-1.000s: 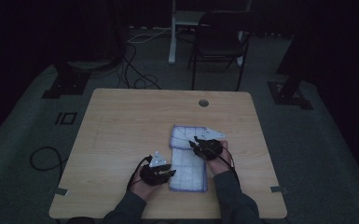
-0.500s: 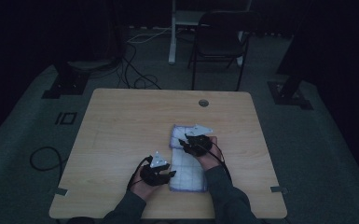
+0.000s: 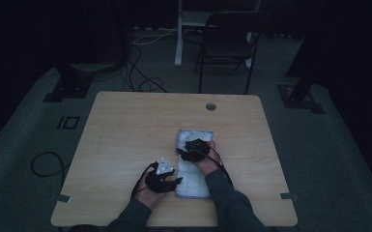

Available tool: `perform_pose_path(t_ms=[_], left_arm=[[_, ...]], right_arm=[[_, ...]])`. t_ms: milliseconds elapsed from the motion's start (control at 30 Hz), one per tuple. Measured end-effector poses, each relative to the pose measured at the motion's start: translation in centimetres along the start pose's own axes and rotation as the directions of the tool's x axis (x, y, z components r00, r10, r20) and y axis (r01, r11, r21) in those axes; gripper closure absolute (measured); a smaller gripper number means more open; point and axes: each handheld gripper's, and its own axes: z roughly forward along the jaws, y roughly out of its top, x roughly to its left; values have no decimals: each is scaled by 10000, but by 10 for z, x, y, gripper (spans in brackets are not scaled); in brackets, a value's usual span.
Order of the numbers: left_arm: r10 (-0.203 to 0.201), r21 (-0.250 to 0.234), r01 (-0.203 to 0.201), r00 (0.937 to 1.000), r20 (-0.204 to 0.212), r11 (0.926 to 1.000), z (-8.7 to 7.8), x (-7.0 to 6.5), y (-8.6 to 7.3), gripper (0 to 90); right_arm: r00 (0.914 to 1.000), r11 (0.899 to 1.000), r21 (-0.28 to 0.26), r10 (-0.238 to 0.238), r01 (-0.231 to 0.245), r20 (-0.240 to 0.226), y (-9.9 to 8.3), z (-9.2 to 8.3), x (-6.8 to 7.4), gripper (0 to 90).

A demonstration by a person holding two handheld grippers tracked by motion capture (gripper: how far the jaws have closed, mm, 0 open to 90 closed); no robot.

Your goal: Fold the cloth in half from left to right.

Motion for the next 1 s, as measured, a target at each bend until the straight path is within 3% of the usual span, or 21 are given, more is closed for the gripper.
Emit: perform_pose_path(t_ms=[600,800,833,1000], left_arm=[[-34,-26,34,10000,-60,10000,0,-1,0,515],[-20,-34,20,10000,-79,10000,0,-1,0,515],[-1,-24,0,10000,-98,10000,0,-1,0,515],[-5,-25,4,10000,-99,10000,0,-1,0,515]], right_arm=[[9963,9955,451,-828,839,-240,2,24,9,500],[9966,9943,690,-804,813,-151,0,30,5,564],[9972,9950,662,-749,752,-65,0,29,3,659],[9983,9968,562,-570,574,-80,1,26,-3,744]])
